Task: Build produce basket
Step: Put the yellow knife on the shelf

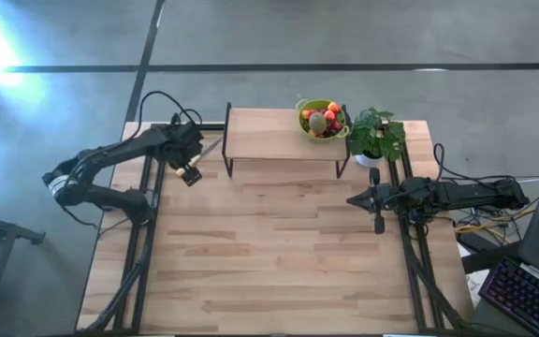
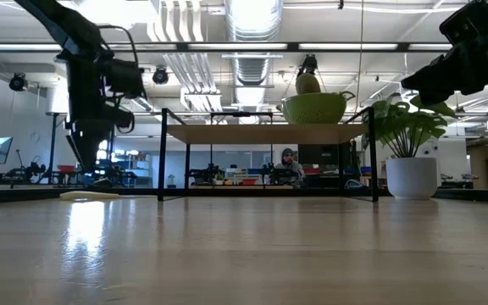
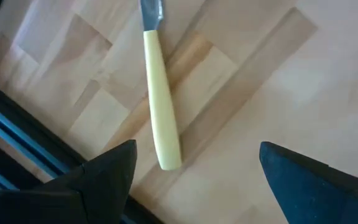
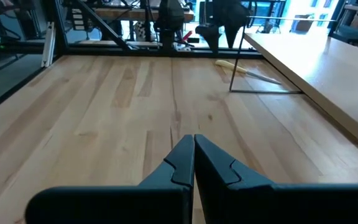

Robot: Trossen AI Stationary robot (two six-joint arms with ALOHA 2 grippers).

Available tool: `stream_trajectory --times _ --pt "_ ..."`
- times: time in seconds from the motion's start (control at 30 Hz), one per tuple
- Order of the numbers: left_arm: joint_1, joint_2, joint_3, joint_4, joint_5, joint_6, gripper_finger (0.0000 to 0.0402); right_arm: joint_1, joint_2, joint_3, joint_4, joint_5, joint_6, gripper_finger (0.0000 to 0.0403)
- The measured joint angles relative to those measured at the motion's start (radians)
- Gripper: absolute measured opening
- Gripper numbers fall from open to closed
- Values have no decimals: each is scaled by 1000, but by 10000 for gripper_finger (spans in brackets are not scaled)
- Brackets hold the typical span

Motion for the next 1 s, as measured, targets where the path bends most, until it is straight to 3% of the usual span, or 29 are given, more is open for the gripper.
stream_trajectory --times 0.43,0.8,1.0 --pt "152 10 -88 187 77 104 316 0 0 0 0 0 -5 8" --pt "151 157 -108 250 43 101 314 0 0 0 0 0 -3 8" --pt "154 187 -85 230 50 83 275 0 4 0 0 0 -6 8"
